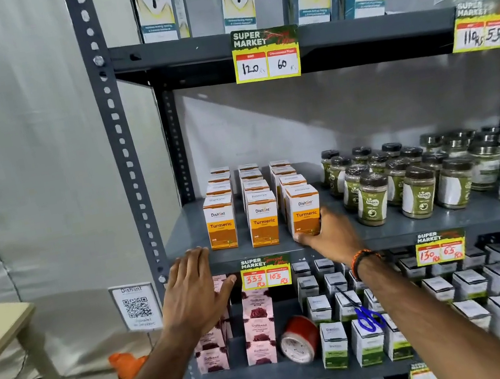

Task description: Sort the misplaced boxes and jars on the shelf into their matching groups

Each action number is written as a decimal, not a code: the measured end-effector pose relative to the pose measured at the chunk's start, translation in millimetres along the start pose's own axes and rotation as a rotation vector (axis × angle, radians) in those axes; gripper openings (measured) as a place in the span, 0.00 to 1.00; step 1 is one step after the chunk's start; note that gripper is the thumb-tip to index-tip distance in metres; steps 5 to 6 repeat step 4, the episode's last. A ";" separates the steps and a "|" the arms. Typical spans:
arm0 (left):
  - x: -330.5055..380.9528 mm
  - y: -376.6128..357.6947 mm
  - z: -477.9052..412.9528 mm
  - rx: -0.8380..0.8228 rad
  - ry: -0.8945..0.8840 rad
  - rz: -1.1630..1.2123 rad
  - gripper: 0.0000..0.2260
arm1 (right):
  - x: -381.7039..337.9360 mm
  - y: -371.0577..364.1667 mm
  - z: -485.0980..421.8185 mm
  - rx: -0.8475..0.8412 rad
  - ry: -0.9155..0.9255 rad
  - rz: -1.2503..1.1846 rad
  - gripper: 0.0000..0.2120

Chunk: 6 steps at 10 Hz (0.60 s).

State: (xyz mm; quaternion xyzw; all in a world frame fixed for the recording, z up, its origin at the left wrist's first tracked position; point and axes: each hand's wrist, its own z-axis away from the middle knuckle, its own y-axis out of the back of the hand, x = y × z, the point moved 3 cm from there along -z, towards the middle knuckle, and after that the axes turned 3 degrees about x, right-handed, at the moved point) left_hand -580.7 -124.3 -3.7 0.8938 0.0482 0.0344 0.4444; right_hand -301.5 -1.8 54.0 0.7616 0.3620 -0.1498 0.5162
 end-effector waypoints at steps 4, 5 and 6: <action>0.3 -3.7 0.3 -0.021 0.022 0.035 0.41 | -6.8 -4.2 7.5 0.089 -0.017 0.050 0.21; 0.3 -3.7 0.3 -0.021 0.022 0.035 0.41 | -6.8 -4.2 7.5 0.089 -0.017 0.050 0.21; 0.3 -3.7 0.3 -0.021 0.022 0.035 0.41 | -6.8 -4.2 7.5 0.089 -0.017 0.050 0.21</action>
